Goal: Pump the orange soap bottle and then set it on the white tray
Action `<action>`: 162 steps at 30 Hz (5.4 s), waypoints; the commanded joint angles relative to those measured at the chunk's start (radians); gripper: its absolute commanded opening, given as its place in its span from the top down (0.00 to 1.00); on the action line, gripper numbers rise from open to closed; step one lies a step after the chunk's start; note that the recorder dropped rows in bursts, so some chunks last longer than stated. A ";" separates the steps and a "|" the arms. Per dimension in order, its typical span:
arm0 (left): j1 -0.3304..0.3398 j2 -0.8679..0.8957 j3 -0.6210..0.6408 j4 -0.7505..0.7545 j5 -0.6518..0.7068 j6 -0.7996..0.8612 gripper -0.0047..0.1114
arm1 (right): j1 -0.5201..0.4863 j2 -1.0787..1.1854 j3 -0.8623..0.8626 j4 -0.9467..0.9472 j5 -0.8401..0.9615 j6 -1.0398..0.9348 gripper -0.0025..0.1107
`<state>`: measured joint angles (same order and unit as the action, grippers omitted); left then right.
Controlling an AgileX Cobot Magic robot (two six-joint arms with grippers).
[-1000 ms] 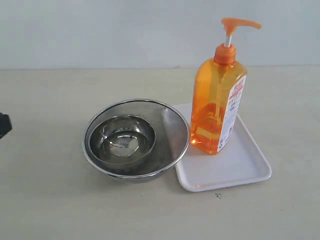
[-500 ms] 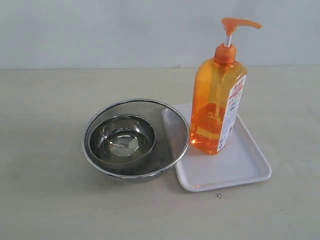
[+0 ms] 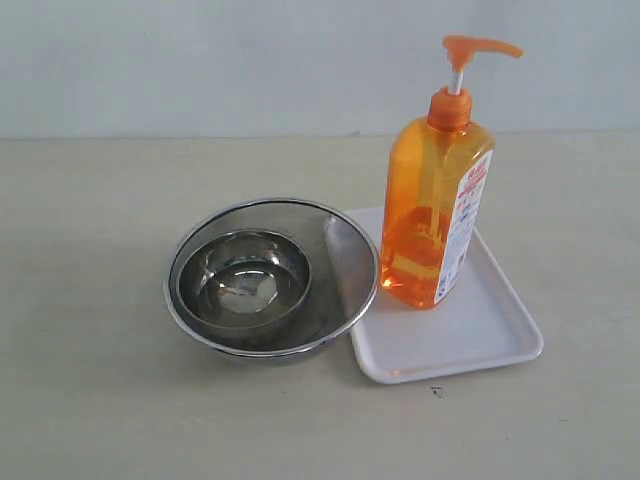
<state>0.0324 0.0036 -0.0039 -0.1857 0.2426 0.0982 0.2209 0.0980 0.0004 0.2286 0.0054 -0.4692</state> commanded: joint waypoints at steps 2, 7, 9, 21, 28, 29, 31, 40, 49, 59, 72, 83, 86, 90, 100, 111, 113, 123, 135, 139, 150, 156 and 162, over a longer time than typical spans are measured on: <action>0.007 -0.004 0.004 -0.017 0.072 0.007 0.91 | -0.002 -0.006 0.000 -0.003 -0.005 0.000 0.98; 0.007 -0.004 0.004 -0.017 0.072 0.007 0.91 | -0.002 -0.006 0.000 -0.003 -0.005 0.000 0.98; 0.007 -0.004 0.004 -0.017 0.072 0.007 0.91 | -0.002 -0.006 0.000 -0.003 -0.005 0.000 0.98; 0.007 -0.004 0.004 0.066 0.050 -0.098 0.91 | -0.002 -0.006 0.000 0.000 -0.005 0.000 0.98; 0.007 -0.004 0.004 0.167 0.059 -0.264 0.91 | -0.002 -0.006 0.000 0.000 -0.005 0.000 0.98; 0.007 -0.004 0.004 0.167 0.059 -0.264 0.91 | -0.002 -0.006 0.000 0.000 -0.005 0.000 0.98; 0.007 -0.004 0.004 0.167 0.059 -0.264 0.91 | -0.002 -0.006 0.000 0.000 -0.005 0.000 0.98; 0.007 -0.004 0.004 0.167 0.059 -0.264 0.91 | -0.002 -0.006 0.000 0.000 -0.005 0.000 0.98; 0.007 -0.004 0.004 0.167 0.059 -0.264 0.91 | -0.002 -0.006 0.000 0.000 -0.005 0.000 0.98; 0.007 -0.004 0.004 0.168 0.062 -0.264 0.91 | -0.002 -0.006 0.000 0.000 -0.005 0.000 0.98; 0.007 -0.004 0.004 0.168 0.062 -0.264 0.91 | -0.002 -0.006 0.000 0.000 -0.005 0.000 0.98; 0.007 -0.004 0.004 0.168 0.062 -0.264 0.91 | -0.002 -0.006 0.000 0.000 -0.005 0.000 0.98; 0.007 -0.004 0.004 0.168 0.062 -0.264 0.91 | -0.002 -0.006 0.000 0.000 -0.005 0.000 0.98; 0.007 -0.004 0.004 0.168 0.062 -0.264 0.91 | -0.002 -0.006 0.000 0.036 -0.016 0.053 0.98; 0.007 -0.004 0.004 0.168 0.062 -0.264 0.91 | -0.002 -0.006 -0.053 0.213 -0.155 0.457 0.98; 0.007 -0.004 0.004 0.168 0.062 -0.264 0.91 | -0.002 -0.006 -0.053 0.215 -0.133 0.571 0.98; 0.007 -0.004 0.004 0.168 0.062 -0.264 0.91 | -0.002 -0.006 -0.053 0.215 -0.133 0.571 0.98; 0.007 -0.004 0.004 0.168 0.062 -0.264 0.91 | -0.002 -0.006 -0.053 0.215 -0.150 0.571 0.98; 0.007 -0.004 0.004 0.168 0.062 -0.264 0.91 | -0.002 -0.006 -0.053 0.215 -0.201 0.634 0.98; 0.007 -0.004 0.004 0.168 0.062 -0.264 0.91 | -0.002 -0.006 -0.120 0.172 -0.202 0.639 0.98; 0.007 -0.004 0.004 0.168 0.062 -0.264 0.91 | -0.002 0.284 -0.521 -0.043 0.016 0.584 0.98; 0.007 -0.004 0.004 0.168 0.062 -0.264 0.91 | -0.002 0.574 -0.806 -0.045 0.307 0.428 0.98; 0.007 -0.004 0.004 0.168 0.062 -0.264 0.91 | 0.004 0.765 -0.841 -0.027 0.383 0.372 0.98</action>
<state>0.0352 0.0036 -0.0039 -0.0217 0.3070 -0.1568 0.2209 0.8168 -0.8732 0.1907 0.4006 -0.0718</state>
